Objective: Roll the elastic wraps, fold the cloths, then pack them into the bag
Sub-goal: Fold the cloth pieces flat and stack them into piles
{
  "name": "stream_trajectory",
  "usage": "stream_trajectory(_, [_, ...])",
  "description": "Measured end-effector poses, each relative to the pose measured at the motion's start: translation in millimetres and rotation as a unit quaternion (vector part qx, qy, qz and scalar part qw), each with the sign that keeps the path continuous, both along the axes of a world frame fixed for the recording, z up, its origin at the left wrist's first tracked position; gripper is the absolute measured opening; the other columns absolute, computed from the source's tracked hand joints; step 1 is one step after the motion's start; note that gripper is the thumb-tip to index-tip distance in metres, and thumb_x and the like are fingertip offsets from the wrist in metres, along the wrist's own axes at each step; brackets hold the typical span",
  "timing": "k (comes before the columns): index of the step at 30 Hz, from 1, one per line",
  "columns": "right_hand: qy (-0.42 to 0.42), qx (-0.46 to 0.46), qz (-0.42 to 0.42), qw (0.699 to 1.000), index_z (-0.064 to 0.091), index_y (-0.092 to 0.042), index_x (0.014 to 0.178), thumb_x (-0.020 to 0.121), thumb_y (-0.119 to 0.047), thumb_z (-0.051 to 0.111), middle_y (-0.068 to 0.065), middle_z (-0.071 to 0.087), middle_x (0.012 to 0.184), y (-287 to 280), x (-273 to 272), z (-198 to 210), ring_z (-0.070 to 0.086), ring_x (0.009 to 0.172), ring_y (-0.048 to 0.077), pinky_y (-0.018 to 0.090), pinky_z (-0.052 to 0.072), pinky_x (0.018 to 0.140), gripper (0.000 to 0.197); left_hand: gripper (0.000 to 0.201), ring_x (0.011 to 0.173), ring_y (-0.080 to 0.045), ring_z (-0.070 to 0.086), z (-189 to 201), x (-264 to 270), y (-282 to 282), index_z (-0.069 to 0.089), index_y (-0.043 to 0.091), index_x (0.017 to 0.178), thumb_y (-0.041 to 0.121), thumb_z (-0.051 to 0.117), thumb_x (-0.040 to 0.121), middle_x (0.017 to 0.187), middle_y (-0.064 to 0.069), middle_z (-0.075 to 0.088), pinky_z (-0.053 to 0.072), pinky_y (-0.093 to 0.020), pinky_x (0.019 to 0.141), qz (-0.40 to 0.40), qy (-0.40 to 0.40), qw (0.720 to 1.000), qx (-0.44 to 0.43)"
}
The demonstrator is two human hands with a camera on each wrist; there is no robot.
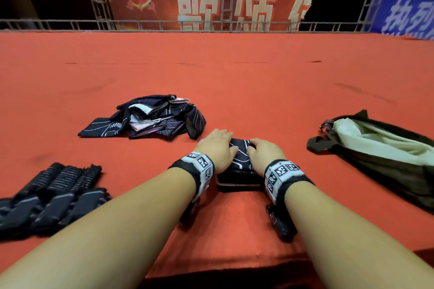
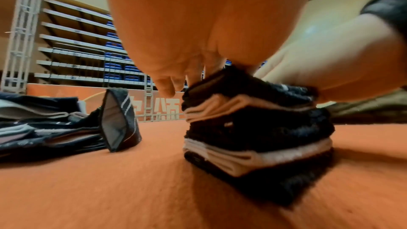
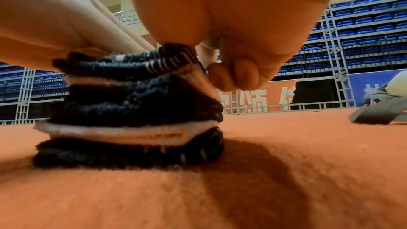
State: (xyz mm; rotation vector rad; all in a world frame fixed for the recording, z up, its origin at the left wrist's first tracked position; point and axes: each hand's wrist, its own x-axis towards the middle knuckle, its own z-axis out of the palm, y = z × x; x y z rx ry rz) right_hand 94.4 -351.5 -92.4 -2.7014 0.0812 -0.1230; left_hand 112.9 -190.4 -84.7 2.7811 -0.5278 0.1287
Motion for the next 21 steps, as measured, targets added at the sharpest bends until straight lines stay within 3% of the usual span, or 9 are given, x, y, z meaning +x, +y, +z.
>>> stream_trajectory(3, [0.018, -0.025, 0.002, 1.0, 0.059, -0.024, 0.128, 0.101, -0.029, 0.038, 0.011, 0.069, 0.119, -3.0, 3.1, -8.3, 0.063, 0.108, 0.033, 0.039, 0.051, 0.09, 0.035, 0.064, 0.152, -0.034, 0.014, -15.6, 3.0, -8.8, 0.028, 0.012, 0.155, 0.051, 0.03, 0.105, 0.161, -0.009, 0.028, 0.018, -0.045, 0.122, 0.014, 0.082, 0.992, 0.093])
stream_trajectory(6, [0.055, -0.048, -0.003, 0.997, 0.051, -0.029, 0.136, 0.102, -0.034, 0.034, 0.016, 0.06, 0.119, -4.8, 4.2, -12.7, 0.059, 0.108, 0.037, 0.041, 0.049, 0.093, 0.037, 0.074, 0.156, -0.029, -0.008, -25.1, 3.2, -8.0, 0.005, 0.022, 0.162, 0.061, 0.024, 0.103, 0.17, 0.0, 0.0, 0.004, -0.048, 0.126, 0.046, 0.141, 0.983, 0.105])
stream_trajectory(9, [0.059, -0.117, -0.011, 0.991, 0.052, -0.028, 0.133, 0.098, -0.027, 0.044, 0.01, 0.051, 0.124, -0.4, 9.0, -5.8, 0.049, 0.117, 0.034, 0.04, 0.039, 0.097, 0.036, 0.074, 0.156, -0.026, -0.011, -30.0, 0.1, -10.7, 0.001, 0.026, 0.162, 0.063, 0.023, 0.102, 0.17, 0.004, -0.005, -0.001, -0.048, 0.125, 0.068, 0.149, 0.981, 0.1])
stream_trajectory(11, [0.042, -0.132, -0.005, 0.99, 0.054, -0.024, 0.133, 0.095, -0.025, 0.049, 0.008, 0.048, 0.136, 8.7, 13.8, 1.9, 0.042, 0.127, 0.033, 0.041, 0.036, 0.102, 0.039, 0.073, 0.156, -0.025, -0.011, -31.8, -4.3, -12.6, 0.0, 0.028, 0.162, 0.062, 0.022, 0.102, 0.17, 0.006, -0.006, -0.001, -0.048, 0.125, 0.081, 0.146, 0.981, 0.095])
stream_trajectory(13, [0.049, -0.091, 0.02, 0.995, 0.043, -0.025, 0.147, 0.1, -0.035, 0.041, 0.002, 0.032, 0.159, 18.0, 17.0, 1.9, 0.024, 0.147, 0.03, 0.044, 0.026, 0.115, 0.049, 0.071, 0.156, -0.025, -0.01, -31.8, -7.8, -12.7, -0.001, 0.028, 0.162, 0.059, 0.022, 0.103, 0.17, 0.007, -0.007, 0.0, -0.049, 0.125, 0.088, 0.149, 0.981, 0.083])
stream_trajectory(15, [0.091, -0.056, 0.041, 0.993, 0.025, -0.028, 0.158, 0.103, -0.048, 0.028, -0.008, 0.011, 0.168, 24.2, 16.1, -7.0, 0.004, 0.154, 0.028, 0.05, 0.013, 0.123, 0.058, 0.069, 0.156, -0.026, -0.011, -31.7, -8.1, -11.5, -0.003, 0.029, 0.162, 0.056, 0.021, 0.103, 0.169, 0.008, -0.01, 0.0, -0.05, 0.125, 0.086, 0.169, 0.979, 0.074])
stream_trajectory(18, [0.124, -0.009, 0.03, 0.992, 0.014, -0.035, 0.16, 0.103, -0.058, 0.019, -0.014, 0.0, 0.168, 23.1, 15.4, -24.0, 0.0, 0.155, 0.031, 0.054, 0.005, 0.123, 0.062, 0.068, 0.156, -0.027, -0.011, -30.5, -7.8, -10.4, -0.004, 0.033, 0.161, 0.055, 0.023, 0.103, 0.168, 0.011, -0.013, 0.001, -0.051, 0.125, 0.085, 0.193, 0.976, 0.052])
stream_trajectory(21, [0.127, 0.022, 0.028, 0.991, 0.012, -0.038, 0.159, 0.104, -0.057, 0.017, -0.015, -0.003, 0.168, 19.8, 19.2, -30.6, 0.001, 0.155, 0.032, 0.055, 0.004, 0.123, 0.059, 0.07, 0.156, -0.03, -0.008, -31.9, -5.6, -8.5, -0.003, 0.035, 0.161, 0.059, 0.025, 0.102, 0.168, 0.012, -0.013, 0.002, -0.053, 0.125, 0.079, 0.212, 0.974, 0.016])
